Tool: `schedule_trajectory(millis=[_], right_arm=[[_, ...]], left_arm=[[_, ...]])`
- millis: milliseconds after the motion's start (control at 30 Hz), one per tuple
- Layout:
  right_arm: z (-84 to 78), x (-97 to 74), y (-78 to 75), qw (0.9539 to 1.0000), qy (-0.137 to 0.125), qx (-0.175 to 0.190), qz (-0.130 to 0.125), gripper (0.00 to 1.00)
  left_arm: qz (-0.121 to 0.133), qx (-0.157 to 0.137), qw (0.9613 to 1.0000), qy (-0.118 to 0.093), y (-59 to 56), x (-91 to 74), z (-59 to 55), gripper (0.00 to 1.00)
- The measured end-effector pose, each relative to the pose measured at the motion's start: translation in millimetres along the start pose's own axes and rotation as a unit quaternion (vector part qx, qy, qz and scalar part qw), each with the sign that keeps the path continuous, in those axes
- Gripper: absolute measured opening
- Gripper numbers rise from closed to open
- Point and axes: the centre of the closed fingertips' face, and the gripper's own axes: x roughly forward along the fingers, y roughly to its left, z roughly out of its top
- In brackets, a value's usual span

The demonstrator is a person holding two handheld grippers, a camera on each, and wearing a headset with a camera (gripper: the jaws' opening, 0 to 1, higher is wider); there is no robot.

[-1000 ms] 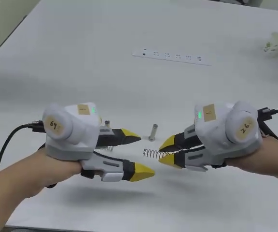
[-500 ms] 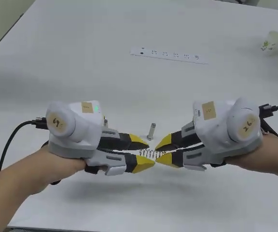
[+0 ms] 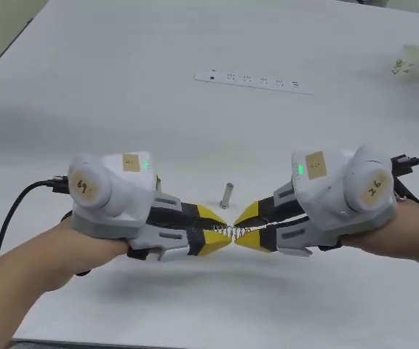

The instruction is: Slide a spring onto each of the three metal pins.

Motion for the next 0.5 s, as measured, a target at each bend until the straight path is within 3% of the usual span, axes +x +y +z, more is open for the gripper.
schedule_trajectory(millis=[500], right_arm=[[-0.3, -1.9, 3.7, 0.9997, -0.009, 0.023, 0.001, 0.09]], left_arm=[[-0.018, 0.004, 0.9998, 0.005, -3.0, 1.3, 1.2, 0.02]])
